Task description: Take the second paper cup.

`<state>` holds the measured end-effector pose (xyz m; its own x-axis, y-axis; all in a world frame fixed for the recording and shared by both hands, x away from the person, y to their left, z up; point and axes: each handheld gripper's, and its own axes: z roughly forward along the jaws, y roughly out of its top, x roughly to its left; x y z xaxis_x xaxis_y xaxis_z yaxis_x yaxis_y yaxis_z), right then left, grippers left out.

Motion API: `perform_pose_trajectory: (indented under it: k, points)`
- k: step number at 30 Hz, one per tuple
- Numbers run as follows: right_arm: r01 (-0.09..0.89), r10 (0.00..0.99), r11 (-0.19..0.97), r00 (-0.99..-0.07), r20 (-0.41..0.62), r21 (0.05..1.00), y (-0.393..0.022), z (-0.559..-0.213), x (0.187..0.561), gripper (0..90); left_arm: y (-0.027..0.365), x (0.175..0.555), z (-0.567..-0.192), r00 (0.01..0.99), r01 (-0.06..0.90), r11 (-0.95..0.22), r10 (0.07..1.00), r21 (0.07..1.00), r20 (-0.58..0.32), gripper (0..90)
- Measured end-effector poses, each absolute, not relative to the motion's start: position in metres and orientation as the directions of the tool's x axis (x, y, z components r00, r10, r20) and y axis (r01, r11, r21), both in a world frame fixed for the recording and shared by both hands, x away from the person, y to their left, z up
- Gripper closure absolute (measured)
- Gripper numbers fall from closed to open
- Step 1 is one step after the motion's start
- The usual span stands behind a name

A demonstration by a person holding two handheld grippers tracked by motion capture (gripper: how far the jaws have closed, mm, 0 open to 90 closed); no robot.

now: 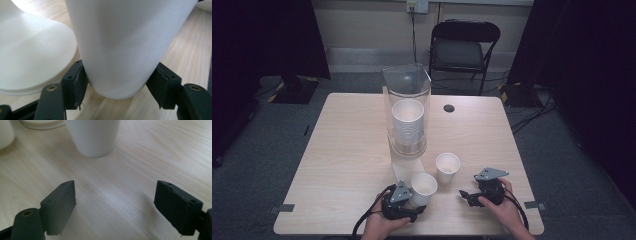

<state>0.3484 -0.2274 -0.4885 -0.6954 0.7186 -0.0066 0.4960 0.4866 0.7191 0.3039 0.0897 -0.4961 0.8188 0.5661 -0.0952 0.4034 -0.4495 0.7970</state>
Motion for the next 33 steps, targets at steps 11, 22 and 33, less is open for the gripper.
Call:
perform_pose_trajectory:
  k: [11,22,33]
  points:
    - [0.463,0.659,0.488,-0.752,0.036,0.740,-0.202,-0.483,0.345,17.2,0.083,0.305,-0.498,0.833,0.392,-0.518,0.551,0.760,-0.053,35.3]
    - [0.463,0.641,0.464,-0.764,0.074,0.755,-0.190,-0.479,0.342,17.1,0.081,0.306,-0.498,0.837,0.389,-0.522,0.545,0.759,-0.053,35.1]
    - [0.448,0.634,0.444,-0.769,0.081,0.776,-0.182,-0.476,0.340,16.9,0.080,0.306,-0.499,0.836,0.395,-0.516,0.544,0.760,-0.065,33.4]
